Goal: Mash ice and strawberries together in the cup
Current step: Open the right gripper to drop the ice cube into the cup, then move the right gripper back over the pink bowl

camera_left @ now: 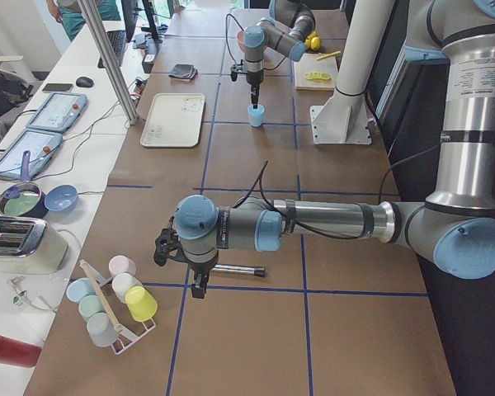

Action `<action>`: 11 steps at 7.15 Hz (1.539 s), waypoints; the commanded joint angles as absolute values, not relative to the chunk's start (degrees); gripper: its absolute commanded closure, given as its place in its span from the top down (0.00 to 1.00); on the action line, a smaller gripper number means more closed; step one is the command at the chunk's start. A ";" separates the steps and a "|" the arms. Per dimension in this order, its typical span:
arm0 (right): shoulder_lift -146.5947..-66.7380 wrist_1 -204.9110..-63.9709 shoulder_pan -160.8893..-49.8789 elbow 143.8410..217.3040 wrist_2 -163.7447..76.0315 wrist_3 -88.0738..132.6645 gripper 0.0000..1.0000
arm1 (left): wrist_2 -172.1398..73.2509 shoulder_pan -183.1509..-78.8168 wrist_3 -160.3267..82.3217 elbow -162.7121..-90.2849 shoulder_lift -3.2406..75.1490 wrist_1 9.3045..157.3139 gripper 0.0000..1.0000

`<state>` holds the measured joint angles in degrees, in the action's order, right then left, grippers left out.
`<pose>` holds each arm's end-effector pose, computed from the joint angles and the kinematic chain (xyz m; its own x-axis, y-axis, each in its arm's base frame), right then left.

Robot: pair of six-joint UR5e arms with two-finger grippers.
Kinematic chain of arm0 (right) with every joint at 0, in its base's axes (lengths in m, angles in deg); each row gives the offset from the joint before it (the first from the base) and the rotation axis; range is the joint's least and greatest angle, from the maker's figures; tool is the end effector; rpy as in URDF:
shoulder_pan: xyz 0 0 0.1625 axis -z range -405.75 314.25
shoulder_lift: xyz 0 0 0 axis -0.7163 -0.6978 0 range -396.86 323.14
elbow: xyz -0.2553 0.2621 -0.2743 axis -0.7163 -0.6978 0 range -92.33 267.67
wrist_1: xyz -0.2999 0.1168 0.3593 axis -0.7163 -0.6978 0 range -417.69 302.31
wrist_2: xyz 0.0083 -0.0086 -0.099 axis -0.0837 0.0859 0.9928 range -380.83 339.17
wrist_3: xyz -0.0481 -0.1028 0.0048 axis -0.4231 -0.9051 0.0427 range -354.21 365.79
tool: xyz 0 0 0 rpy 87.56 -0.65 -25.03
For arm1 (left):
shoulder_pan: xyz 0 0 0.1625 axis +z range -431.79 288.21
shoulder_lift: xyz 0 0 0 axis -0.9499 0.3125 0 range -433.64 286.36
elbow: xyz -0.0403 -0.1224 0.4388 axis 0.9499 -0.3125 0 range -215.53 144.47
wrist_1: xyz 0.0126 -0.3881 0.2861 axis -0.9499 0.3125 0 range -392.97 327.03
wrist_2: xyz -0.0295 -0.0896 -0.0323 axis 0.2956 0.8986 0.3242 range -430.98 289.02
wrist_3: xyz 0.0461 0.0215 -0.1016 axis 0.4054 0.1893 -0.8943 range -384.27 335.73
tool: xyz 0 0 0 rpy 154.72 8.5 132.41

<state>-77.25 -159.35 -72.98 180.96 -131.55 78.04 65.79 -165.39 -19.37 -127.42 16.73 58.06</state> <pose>-0.6447 -0.4365 0.1032 0.7040 0.0415 0.7090 -0.0063 0.9986 -0.0522 -0.0861 -0.5658 0.6735 0.6891 0.0839 -0.7198 0.0038 0.9928 0.1194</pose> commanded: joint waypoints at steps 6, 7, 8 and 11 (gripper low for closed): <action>-81.48 -160.00 -80.78 188.00 -134.90 77.87 0.99 | 65.61 -165.39 -19.70 -127.20 18.11 57.91 1.00; -86.64 -160.35 -83.26 194.13 -135.09 76.99 0.99 | 65.78 -165.39 -19.70 -127.11 18.12 57.91 1.00; -92.26 -162.35 -87.46 200.63 -135.35 74.38 0.99 | 65.87 -165.39 -19.79 -127.55 18.12 57.82 1.00; -110.63 -161.33 -95.73 212.72 -138.43 60.95 0.99 | 65.96 -165.48 -19.79 -127.73 18.20 57.91 1.00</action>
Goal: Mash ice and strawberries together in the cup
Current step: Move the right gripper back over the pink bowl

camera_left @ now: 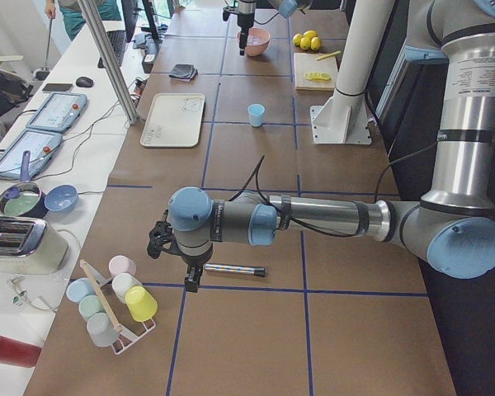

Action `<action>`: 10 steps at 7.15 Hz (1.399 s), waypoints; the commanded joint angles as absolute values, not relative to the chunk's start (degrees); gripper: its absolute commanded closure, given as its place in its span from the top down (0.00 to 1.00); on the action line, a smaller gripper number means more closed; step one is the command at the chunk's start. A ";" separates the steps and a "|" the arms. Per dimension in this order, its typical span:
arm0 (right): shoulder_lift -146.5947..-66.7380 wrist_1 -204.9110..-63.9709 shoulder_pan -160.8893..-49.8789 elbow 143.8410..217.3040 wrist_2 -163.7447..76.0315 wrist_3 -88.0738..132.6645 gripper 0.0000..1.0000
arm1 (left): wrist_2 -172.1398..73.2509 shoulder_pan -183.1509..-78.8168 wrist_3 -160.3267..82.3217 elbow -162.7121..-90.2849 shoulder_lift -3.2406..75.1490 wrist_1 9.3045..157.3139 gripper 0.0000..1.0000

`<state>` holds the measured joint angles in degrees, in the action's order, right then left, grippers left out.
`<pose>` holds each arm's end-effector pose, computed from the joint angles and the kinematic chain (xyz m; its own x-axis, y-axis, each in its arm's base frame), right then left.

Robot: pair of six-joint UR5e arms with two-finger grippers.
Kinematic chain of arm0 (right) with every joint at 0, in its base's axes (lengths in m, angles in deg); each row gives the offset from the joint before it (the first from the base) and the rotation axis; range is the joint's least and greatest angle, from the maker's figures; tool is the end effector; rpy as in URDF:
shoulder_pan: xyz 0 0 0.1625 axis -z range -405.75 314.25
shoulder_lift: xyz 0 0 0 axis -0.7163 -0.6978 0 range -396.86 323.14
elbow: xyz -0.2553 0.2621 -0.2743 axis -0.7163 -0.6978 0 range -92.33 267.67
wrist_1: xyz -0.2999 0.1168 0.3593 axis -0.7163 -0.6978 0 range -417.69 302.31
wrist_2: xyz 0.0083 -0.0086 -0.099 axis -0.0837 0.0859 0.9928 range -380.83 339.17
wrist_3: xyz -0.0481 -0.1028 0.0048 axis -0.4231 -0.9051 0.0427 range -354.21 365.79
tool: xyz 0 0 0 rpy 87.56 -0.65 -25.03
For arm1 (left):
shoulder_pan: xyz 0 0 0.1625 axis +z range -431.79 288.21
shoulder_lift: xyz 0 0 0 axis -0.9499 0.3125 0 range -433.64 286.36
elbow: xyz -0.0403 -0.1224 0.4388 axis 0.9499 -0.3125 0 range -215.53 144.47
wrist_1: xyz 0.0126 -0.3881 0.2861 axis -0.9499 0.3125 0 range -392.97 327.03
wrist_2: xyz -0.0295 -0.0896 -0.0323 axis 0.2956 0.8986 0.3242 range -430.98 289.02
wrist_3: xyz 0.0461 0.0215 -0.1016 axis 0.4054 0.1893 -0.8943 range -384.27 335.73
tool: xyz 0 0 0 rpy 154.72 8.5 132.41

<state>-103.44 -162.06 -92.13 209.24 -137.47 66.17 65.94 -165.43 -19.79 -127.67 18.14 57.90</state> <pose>-0.3471 -0.4836 0.2145 0.6754 0.0684 0.7342 -0.1287 0.9913 0.0261 -0.0871 -0.5781 0.6569 0.6884 0.0952 -0.7191 0.0095 0.9901 0.1402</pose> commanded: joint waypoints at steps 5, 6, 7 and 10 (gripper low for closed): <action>-134.84 -136.58 -105.34 206.17 -146.26 52.64 0.99 | 66.04 -165.39 -19.79 -127.99 18.21 58.00 1.00; -137.38 -129.05 -105.34 202.23 -146.17 52.64 0.99 | 65.96 -165.48 -19.79 -128.34 18.21 57.91 1.00; -138.19 -123.84 -105.52 199.40 -146.08 52.47 0.99 | 66.04 -165.48 -19.79 -128.34 18.21 57.91 1.00; -138.46 -123.52 -105.52 195.25 -146.52 52.46 0.98 | 65.96 -165.48 -19.79 -128.86 18.21 57.91 1.00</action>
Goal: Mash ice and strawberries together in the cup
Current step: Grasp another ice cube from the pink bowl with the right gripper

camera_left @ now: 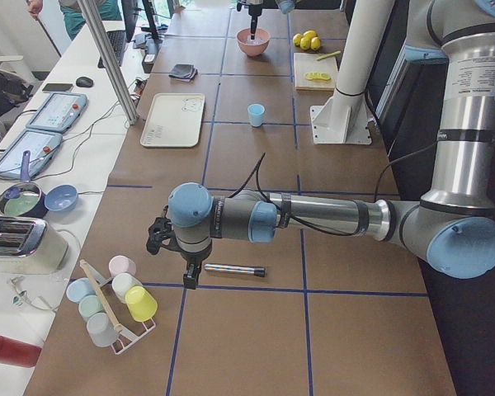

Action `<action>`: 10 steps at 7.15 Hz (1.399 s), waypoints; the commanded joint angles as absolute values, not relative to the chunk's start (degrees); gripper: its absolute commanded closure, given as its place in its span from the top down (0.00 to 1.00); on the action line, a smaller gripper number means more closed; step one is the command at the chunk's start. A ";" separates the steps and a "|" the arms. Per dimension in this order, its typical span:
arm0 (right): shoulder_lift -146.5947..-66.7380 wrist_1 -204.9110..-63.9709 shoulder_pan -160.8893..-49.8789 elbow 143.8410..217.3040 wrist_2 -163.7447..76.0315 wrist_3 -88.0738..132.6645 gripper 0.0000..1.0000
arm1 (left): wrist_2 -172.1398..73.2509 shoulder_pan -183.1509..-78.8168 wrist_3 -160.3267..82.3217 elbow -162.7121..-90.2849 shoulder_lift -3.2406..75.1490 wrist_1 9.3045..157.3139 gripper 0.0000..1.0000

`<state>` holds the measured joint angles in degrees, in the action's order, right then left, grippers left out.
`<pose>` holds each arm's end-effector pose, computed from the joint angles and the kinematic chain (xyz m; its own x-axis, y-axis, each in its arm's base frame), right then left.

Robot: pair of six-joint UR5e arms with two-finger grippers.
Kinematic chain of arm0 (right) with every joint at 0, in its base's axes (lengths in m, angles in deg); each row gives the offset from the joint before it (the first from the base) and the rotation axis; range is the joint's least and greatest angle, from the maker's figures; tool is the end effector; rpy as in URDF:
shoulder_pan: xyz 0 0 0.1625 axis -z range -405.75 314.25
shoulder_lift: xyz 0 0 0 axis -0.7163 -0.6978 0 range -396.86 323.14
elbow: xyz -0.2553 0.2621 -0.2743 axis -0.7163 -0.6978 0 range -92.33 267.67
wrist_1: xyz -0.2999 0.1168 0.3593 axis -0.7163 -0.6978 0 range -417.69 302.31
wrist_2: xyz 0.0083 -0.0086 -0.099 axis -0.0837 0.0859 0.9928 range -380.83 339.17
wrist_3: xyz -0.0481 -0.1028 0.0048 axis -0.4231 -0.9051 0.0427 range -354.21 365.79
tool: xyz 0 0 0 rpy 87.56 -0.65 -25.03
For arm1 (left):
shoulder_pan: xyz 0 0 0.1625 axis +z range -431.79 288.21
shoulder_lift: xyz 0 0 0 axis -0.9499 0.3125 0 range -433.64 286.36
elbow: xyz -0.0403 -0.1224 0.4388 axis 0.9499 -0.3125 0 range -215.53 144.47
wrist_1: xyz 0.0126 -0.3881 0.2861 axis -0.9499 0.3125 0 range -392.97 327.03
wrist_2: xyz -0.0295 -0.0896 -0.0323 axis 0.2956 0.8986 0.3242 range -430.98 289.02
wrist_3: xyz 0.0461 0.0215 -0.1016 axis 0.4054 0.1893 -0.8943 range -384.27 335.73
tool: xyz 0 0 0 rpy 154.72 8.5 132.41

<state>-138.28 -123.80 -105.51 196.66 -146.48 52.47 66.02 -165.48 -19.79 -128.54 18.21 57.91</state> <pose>-0.1950 -0.4677 0.5763 0.6890 0.0750 0.7208 -0.1046 0.9945 -0.0034 -0.0876 -0.5791 0.6474 0.6882 0.1066 -0.7176 0.0102 0.9876 0.1566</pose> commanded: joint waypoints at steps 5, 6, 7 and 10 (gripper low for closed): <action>-138.64 -123.53 -105.25 193.49 -146.34 52.46 0.84 | 65.96 -165.48 -19.88 -129.40 18.12 57.73 1.00; -138.55 -123.52 -105.08 193.49 -146.43 52.46 0.84 | 65.96 -165.48 -19.88 -129.40 18.12 57.73 1.00; -138.37 -123.52 -104.30 193.40 -146.43 52.46 0.82 | 65.96 -165.48 -19.88 -129.48 18.12 57.73 1.00; -138.28 -123.61 -103.50 193.40 -146.61 52.46 0.77 | 65.96 -165.48 -19.88 -129.48 18.12 57.73 1.00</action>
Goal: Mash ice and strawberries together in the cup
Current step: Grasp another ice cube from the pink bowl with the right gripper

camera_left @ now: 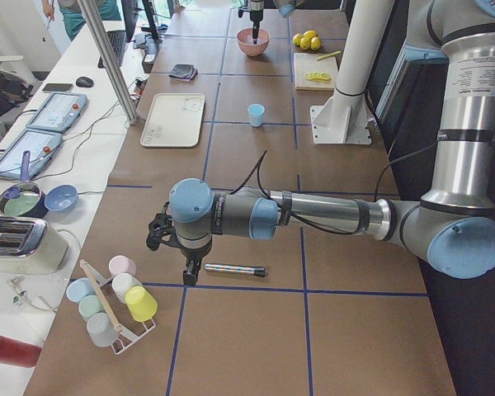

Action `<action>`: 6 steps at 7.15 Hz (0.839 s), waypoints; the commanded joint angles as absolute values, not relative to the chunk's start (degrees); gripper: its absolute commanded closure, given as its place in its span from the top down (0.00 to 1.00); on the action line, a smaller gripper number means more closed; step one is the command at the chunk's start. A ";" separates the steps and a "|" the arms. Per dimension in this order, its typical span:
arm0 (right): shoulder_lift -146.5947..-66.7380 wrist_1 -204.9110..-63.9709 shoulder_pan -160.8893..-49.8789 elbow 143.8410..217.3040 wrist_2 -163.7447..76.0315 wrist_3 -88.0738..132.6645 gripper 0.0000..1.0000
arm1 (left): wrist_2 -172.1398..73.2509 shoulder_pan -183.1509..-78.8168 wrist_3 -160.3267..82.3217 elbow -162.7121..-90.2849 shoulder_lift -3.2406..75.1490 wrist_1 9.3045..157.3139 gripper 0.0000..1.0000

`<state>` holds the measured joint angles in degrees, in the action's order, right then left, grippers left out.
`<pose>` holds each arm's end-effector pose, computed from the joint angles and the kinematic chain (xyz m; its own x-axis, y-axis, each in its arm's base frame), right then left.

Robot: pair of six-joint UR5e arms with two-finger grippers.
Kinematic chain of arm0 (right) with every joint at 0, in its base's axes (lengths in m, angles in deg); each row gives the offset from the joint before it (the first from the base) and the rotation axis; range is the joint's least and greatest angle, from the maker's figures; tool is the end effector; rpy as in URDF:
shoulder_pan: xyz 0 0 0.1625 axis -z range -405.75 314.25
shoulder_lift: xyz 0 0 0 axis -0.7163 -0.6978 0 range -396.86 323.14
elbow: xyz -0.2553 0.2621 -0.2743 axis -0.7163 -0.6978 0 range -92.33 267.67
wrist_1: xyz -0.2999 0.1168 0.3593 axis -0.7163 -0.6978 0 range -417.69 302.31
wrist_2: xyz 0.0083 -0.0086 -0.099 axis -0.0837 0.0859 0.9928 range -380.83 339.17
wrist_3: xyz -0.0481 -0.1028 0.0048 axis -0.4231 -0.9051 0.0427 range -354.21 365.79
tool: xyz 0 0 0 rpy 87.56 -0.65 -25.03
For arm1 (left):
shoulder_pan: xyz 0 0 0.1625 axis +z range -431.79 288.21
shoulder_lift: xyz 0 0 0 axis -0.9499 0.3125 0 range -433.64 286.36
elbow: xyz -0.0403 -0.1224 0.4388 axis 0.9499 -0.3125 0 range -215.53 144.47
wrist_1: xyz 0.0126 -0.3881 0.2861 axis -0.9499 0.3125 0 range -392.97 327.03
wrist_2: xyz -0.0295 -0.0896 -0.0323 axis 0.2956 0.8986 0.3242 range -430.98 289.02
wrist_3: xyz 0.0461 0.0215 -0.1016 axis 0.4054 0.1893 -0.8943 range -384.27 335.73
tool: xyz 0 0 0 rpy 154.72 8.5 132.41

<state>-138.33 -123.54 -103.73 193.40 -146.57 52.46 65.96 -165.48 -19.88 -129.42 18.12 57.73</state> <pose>-0.2099 -0.4619 0.6098 0.7103 0.0853 0.6987 -0.0735 0.9962 -0.0470 -0.0876 -0.5785 0.6400 0.6895 0.1126 -0.7155 0.0112 0.9861 0.1659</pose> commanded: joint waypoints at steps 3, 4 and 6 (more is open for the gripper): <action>-138.64 -123.61 -103.50 193.22 -146.61 52.46 0.76 | 65.96 -165.48 -19.79 -129.48 18.12 57.73 1.00; -138.64 -123.79 -103.50 193.22 -146.61 52.46 0.75 | 65.96 -165.48 -19.79 -129.48 18.12 57.73 1.00; -138.55 -123.44 -103.50 192.61 -146.69 52.46 0.68 | 65.96 -165.48 -19.79 -129.48 18.12 57.73 1.00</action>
<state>-138.61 -123.53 -103.50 192.84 -146.63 52.47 65.96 -165.48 -19.83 -129.48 18.12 57.73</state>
